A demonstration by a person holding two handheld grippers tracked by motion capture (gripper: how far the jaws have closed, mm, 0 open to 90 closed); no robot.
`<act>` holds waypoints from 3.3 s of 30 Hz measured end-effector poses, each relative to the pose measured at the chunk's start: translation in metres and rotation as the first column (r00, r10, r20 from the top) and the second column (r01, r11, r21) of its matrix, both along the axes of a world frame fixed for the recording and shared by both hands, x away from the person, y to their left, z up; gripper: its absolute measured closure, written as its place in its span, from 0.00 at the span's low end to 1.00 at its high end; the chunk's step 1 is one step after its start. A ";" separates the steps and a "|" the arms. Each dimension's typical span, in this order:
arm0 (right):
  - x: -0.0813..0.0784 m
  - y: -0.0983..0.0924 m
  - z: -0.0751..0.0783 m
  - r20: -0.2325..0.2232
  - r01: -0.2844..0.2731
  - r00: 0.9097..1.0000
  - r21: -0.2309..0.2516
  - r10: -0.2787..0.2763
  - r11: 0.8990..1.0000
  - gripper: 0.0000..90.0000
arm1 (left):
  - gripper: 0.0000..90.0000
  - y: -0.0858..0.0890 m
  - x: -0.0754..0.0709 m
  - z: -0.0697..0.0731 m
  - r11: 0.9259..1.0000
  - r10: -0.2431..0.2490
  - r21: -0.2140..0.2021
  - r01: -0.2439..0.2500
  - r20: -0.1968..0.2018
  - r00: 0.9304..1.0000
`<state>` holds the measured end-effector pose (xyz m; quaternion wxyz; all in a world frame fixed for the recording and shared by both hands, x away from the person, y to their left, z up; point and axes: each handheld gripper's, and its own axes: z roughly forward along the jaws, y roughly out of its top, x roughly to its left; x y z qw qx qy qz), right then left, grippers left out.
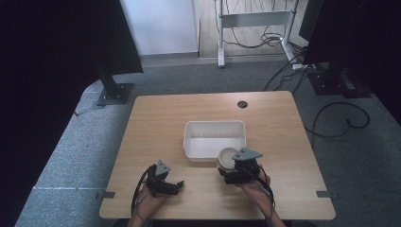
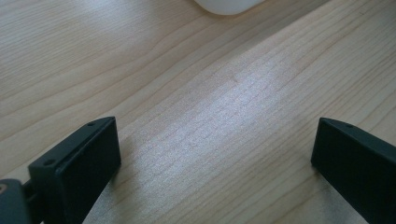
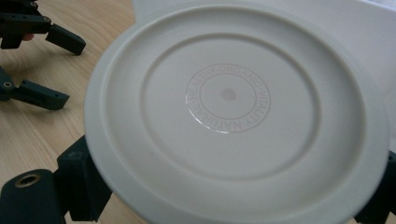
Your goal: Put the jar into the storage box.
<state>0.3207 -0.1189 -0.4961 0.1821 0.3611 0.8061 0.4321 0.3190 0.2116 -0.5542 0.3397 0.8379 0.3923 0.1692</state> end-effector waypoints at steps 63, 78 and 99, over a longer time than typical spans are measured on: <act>0.072 0.062 0.003 0.018 0.036 0.999 -0.042 -0.035 0.998 0.11 | 0.01 0.000 0.000 0.000 1.000 -0.002 0.000 0.002 0.000 1.000; 0.085 0.077 -0.016 0.011 0.062 0.998 -0.085 -0.061 0.994 0.11 | 0.01 0.000 0.000 0.000 1.000 -0.003 -0.001 0.003 0.000 1.000; 0.097 0.083 -0.030 -0.053 0.078 0.995 -0.061 -0.081 0.995 0.10 | 0.01 0.000 0.000 0.000 1.000 -0.003 -0.002 0.003 0.002 1.000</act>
